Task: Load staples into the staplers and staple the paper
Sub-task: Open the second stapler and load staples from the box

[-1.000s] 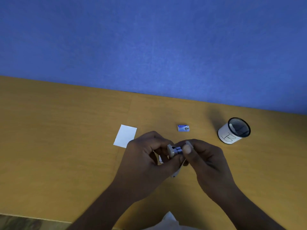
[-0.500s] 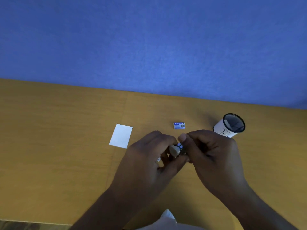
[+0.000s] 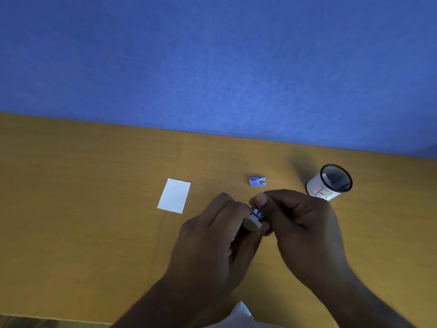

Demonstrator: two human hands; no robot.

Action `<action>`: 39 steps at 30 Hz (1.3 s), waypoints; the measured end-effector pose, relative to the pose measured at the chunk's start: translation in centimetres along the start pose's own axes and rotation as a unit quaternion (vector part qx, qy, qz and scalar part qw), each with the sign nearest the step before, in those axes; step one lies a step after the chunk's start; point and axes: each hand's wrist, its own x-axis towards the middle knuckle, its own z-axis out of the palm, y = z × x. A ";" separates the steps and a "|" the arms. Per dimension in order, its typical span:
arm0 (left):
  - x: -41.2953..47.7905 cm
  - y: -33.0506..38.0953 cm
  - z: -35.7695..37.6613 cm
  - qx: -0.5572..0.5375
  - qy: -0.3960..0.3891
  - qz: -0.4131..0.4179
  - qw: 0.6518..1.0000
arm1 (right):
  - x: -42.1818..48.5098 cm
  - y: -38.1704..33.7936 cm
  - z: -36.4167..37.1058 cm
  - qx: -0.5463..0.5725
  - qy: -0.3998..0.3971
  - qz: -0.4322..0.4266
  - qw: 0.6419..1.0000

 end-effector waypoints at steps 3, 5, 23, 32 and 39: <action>-0.3 0.1 0.1 -0.004 0.028 0.013 1.000 | 0.3 0.2 0.1 0.019 0.009 0.030 0.999; -0.8 0.0 -0.1 -0.014 0.069 0.031 0.997 | 1.6 1.1 -0.6 0.091 0.061 0.114 0.987; 1.1 -3.4 -1.1 -0.460 -0.295 -0.422 0.724 | 2.3 2.6 -1.8 0.304 -0.041 0.296 0.905; 1.0 -2.6 0.9 -0.517 -0.295 -0.442 0.671 | 2.4 2.1 -1.6 0.250 -0.070 0.232 0.938; 0.6 -2.0 2.5 -0.636 -0.257 -0.492 0.536 | 2.2 2.1 -1.5 0.223 -0.102 0.241 0.939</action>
